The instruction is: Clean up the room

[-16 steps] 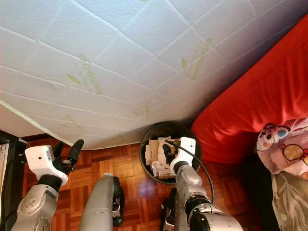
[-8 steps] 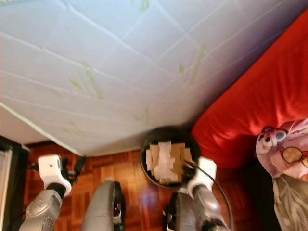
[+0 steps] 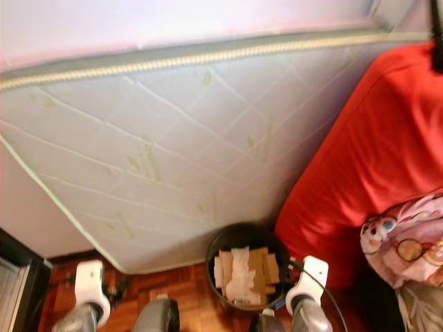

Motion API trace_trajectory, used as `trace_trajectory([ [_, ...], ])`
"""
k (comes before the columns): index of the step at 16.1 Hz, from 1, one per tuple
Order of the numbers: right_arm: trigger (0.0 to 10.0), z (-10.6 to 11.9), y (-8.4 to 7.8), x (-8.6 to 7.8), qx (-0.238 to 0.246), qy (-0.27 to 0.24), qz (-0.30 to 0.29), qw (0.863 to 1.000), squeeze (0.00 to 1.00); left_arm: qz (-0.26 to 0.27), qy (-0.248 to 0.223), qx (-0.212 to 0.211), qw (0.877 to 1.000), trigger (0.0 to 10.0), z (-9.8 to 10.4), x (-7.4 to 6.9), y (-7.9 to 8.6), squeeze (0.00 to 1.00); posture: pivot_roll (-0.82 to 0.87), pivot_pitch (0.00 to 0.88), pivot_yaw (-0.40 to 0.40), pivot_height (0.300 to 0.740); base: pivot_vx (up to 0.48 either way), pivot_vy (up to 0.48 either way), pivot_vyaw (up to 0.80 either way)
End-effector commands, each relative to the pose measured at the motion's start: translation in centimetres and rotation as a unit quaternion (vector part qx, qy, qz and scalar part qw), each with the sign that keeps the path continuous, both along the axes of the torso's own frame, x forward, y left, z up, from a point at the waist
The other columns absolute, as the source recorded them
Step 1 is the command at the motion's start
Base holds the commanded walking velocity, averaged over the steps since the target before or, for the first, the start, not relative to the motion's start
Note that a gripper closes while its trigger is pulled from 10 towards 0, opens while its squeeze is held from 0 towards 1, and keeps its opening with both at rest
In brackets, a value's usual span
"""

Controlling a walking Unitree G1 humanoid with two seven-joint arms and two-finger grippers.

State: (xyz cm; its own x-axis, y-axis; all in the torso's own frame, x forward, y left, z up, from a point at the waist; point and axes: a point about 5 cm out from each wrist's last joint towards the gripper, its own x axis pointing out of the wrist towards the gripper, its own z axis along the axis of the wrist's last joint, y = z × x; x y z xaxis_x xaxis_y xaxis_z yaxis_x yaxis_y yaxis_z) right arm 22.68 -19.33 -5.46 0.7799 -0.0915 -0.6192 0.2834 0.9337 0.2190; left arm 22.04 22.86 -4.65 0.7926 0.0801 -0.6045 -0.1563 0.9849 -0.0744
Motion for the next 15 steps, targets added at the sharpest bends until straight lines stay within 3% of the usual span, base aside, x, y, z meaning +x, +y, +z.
trace_trajectory([
  [1, 10.0, -0.6, 0.1, -0.8, -0.001, 0.022, 0.009, 1.0, 0.0, 0.01, 0.026, -0.002, 1.0, 10.0, -0.7, -0.7, 0.0, 0.0, 0.04, 0.0, -0.004, 0.642, 0.0, 0.0, 0.0],
  [4, 10.0, -1.2, -0.1, -1.7, -0.015, 0.053, 0.031, 0.998, 0.0, 0.029, 0.05, -0.012, 0.998, 10.0, -1.6, -1.4, -0.7, 0.0, 0.05, 0.0, -0.044, 0.642, 0.0, 0.0, 0.0],
  [7, 10.0, -1.6, -0.1, -2.4, -0.013, 0.071, 0.025, 0.997, 0.0, 0.038, 0.064, -0.009, 0.997, 10.0, -1.9, -2.4, 0.4, 0.0, 0.05, 0.0, -0.039, 0.642, 0.0, 0.0, 0.0],
  [12, 10.0, -2.9, 0.7, -4.5, -0.007, 0.111, 0.045, 0.993, 0.0, 0.046, 0.082, 0.002, 0.996, 10.0, -2.4, -4.1, 1.7, 0.0, 0.05, 0.0, -0.002, 0.702, 0.0, 0.0, 0.0],
  [15, 10.0, -3.0, 1.2, -4.6, -0.006, 0.106, 0.05, 0.993, 0.0, 0.038, 0.082, -0.002, 0.996, 10.0, -2.5, -4.6, 1.9, 0.0, 0.03, 0.0, 0.004, 0.732, 0.0, 0.0, 0.0],
])
